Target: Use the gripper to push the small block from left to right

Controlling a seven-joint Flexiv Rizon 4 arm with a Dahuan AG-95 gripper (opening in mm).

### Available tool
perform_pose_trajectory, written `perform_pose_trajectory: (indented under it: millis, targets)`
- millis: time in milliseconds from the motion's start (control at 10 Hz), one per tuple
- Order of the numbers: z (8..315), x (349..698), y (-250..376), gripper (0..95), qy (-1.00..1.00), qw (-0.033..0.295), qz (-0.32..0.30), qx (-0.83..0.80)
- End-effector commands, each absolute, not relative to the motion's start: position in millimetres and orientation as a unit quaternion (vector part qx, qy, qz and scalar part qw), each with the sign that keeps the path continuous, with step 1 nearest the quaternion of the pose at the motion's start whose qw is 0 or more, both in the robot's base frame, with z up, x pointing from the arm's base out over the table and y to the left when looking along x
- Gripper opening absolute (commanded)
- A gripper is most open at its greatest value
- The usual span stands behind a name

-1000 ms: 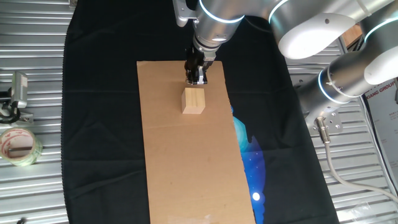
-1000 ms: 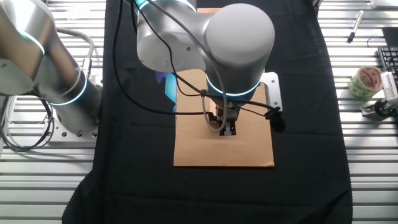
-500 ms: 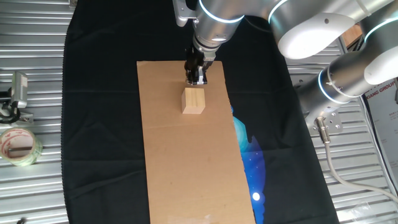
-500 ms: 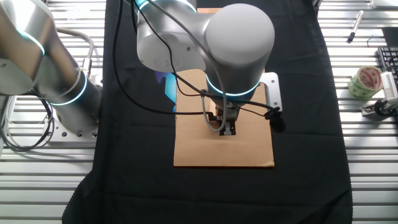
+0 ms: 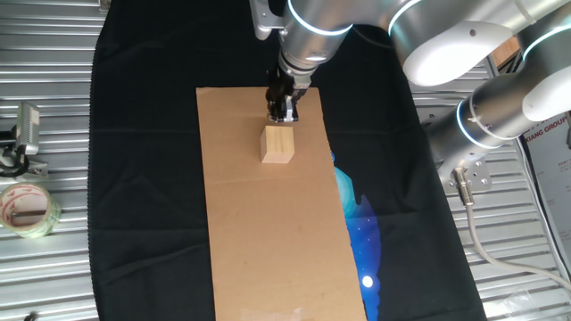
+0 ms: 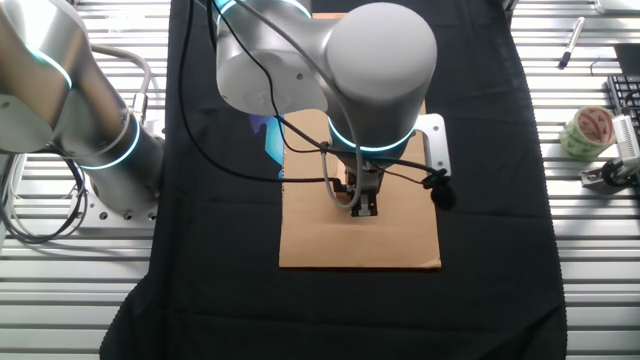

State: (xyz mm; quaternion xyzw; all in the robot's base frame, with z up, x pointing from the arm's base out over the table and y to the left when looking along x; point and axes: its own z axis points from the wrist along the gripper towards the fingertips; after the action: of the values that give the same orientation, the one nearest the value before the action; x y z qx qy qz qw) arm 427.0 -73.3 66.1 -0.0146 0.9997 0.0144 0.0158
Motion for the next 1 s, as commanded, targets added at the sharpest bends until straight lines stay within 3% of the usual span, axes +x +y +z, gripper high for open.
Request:
perform_pose_trajectory:
  millis: [100, 1000]
  targets:
    - [65.1, 428.2, -73.2, 0.0, 1.0, 0.017, 0.016, -0.018]
    - [65.1, 428.2, -73.2, 0.0, 0.998, 0.006, 0.015, -0.053]
